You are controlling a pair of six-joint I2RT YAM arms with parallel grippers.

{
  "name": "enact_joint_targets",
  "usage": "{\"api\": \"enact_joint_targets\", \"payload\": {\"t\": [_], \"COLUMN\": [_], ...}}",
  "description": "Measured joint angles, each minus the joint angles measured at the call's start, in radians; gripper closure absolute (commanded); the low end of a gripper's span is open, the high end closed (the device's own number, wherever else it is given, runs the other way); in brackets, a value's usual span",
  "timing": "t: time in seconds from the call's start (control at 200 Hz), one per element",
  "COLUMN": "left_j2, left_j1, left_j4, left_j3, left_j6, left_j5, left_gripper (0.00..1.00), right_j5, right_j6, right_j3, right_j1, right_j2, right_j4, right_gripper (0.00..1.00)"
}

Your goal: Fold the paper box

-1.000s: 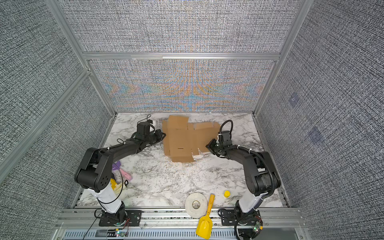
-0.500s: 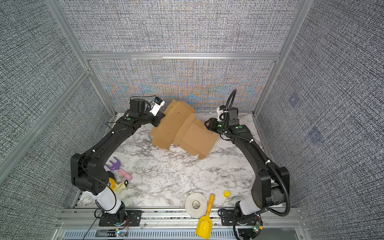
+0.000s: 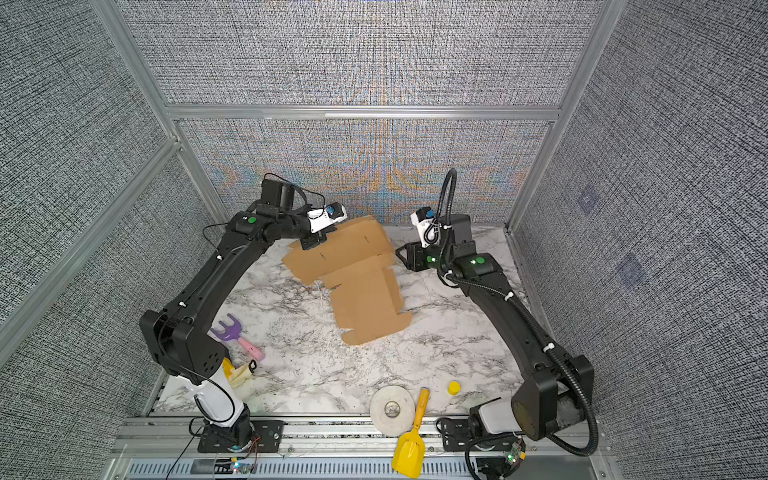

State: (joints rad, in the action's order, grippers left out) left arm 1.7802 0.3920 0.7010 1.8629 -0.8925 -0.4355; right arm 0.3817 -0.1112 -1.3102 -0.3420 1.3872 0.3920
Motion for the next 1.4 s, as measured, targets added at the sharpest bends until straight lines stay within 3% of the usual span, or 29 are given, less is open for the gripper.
{"api": "enact_joint_targets", "payload": {"t": [0.09,0.46,0.766,0.981,1.076,1.181,1.401], "left_j2": [0.008,0.023,0.032,0.037,0.037,0.037,0.037], "left_j1": [0.012,0.056,0.086,0.111,0.111,0.111,0.111], "left_j4": [0.029,0.018,-0.058,-0.105,-0.129,-0.140,-0.143], "left_j3": [-0.029,-0.142,-0.209,-0.240,-0.253,-0.272,-0.317], "left_j6": [-0.016,-0.036,-0.031,-0.042,-0.047,-0.049,-0.080], "left_j5": [-0.014,0.022,0.045,0.075,0.077,0.100,0.175], "left_gripper": [1.00,1.00,1.00,1.00,0.91,0.80,0.78], "right_j5": [0.015,-0.087,-0.099,-0.083,-0.065,-0.047,-0.013], "right_j6": [0.056,0.171,0.245,0.248,0.243,0.244,0.245], "right_j3": [0.099,0.230,0.267,0.272,0.272,0.284,0.315], "right_j1": [-0.048,-0.096,-0.076,-0.046,-0.029,-0.026,-0.017], "right_j2": [-0.049,-0.003,0.112,0.170,0.177,0.177,0.167], "right_j4": [-0.067,-0.270,-0.375,-0.427,-0.435,-0.451,-0.483], "right_gripper": [0.26,0.26,0.49,0.87,0.98,1.00,1.00]}}
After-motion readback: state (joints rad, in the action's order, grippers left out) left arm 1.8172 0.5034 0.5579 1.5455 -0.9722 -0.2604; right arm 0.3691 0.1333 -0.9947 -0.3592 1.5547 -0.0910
